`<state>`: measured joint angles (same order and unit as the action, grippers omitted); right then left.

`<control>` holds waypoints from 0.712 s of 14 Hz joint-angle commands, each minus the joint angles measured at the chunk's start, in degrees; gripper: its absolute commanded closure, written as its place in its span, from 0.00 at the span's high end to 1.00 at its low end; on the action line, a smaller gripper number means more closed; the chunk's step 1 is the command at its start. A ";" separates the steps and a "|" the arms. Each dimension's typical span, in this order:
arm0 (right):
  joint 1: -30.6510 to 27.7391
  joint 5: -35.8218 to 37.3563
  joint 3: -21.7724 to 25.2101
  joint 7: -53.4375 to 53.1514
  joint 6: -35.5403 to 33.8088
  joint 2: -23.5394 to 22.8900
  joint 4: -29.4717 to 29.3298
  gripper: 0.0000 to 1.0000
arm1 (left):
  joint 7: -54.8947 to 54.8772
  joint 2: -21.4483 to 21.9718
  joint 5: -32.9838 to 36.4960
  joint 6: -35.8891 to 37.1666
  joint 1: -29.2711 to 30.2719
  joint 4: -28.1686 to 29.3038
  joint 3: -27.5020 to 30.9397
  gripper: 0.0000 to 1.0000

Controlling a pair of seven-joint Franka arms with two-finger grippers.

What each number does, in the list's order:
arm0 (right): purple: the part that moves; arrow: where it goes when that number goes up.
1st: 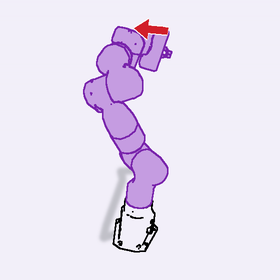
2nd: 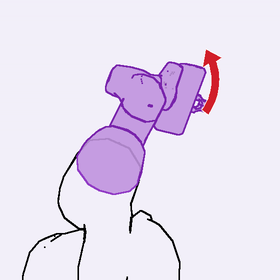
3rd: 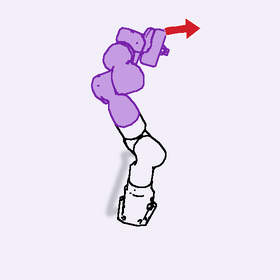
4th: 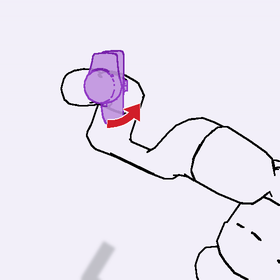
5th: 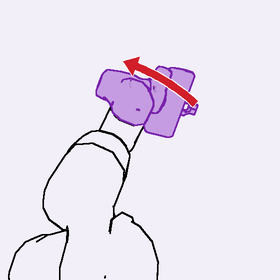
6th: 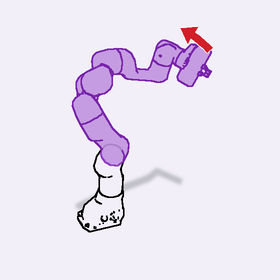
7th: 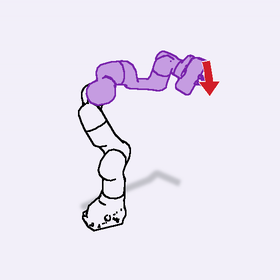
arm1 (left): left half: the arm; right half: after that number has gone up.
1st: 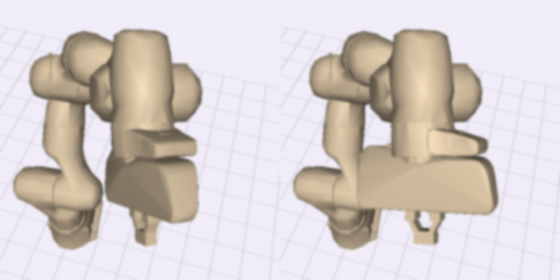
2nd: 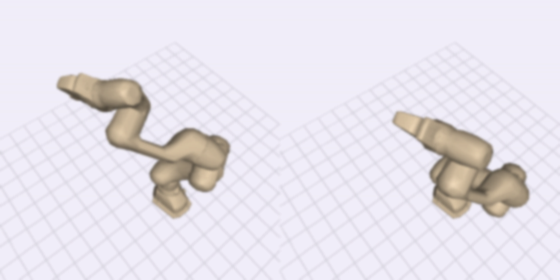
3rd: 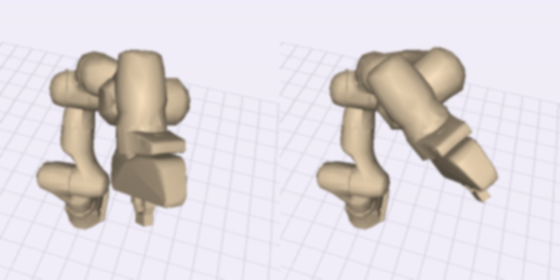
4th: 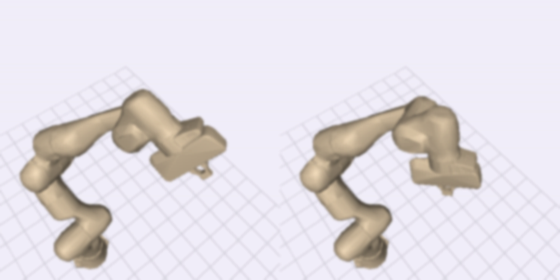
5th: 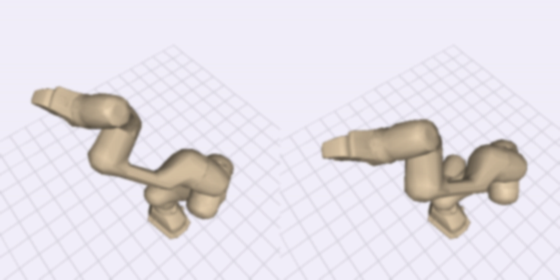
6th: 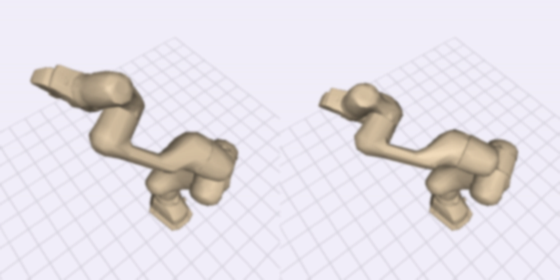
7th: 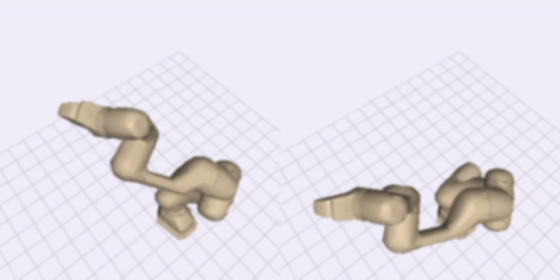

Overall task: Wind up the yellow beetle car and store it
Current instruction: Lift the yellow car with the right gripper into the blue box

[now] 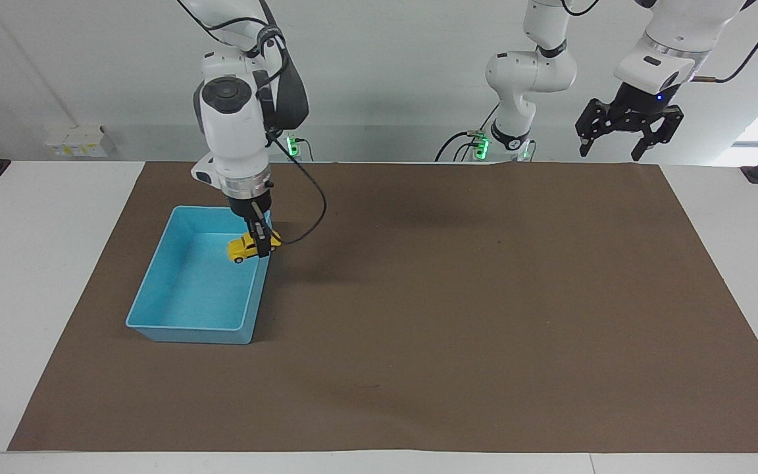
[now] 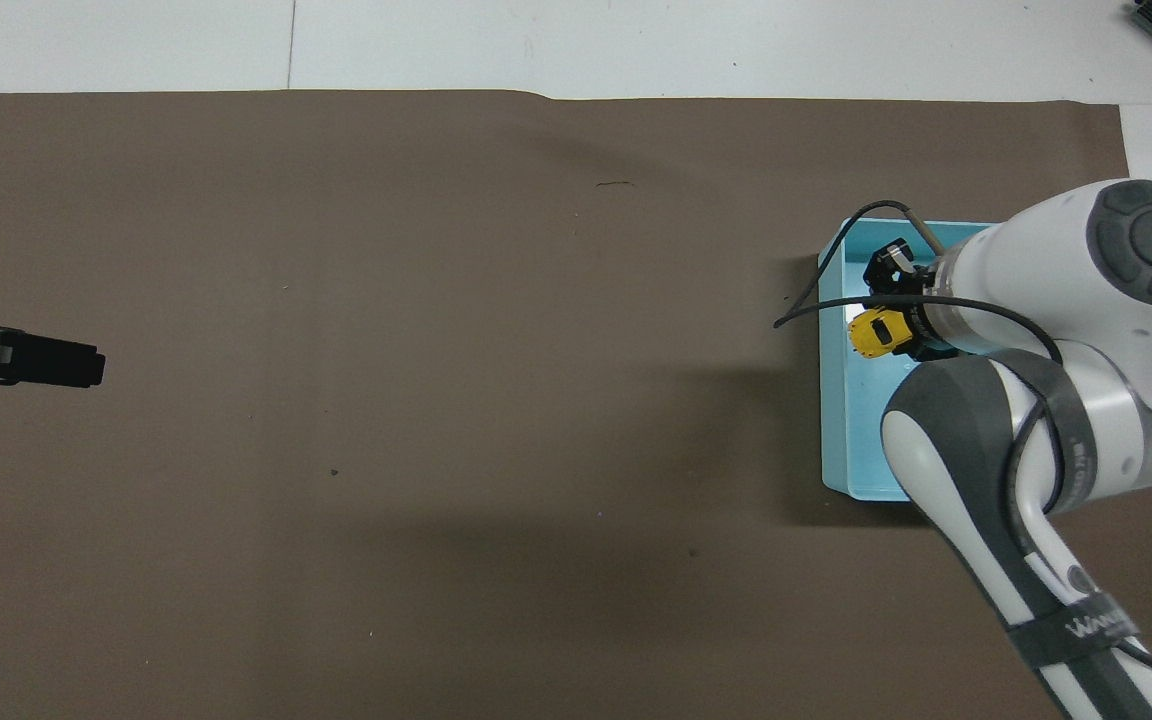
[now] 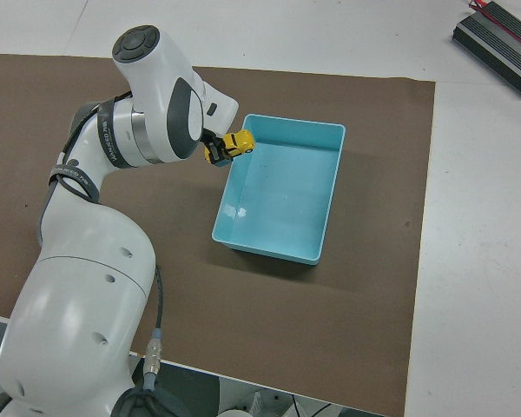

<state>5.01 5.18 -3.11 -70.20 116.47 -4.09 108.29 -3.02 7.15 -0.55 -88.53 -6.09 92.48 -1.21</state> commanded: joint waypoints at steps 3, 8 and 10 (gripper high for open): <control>-2.80 -1.23 -0.32 9.45 -0.71 0.84 -0.01 0.00 | -0.23 1.37 -0.68 -0.24 0.73 1.47 -0.19 1.00; -6.58 -4.91 -0.32 26.57 -2.20 1.37 0.34 0.00 | -0.32 1.37 -0.76 -0.15 0.73 1.47 -0.19 1.00; -8.34 -6.76 -0.23 34.83 -2.38 2.33 1.65 0.00 | -0.23 1.37 -0.76 -0.24 0.73 1.47 -0.19 1.00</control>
<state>-1.32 0.81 -3.05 -43.16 114.76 -3.73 108.30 -3.02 7.15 -0.55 -88.53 -6.09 92.48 -1.21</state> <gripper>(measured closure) 0.485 0.000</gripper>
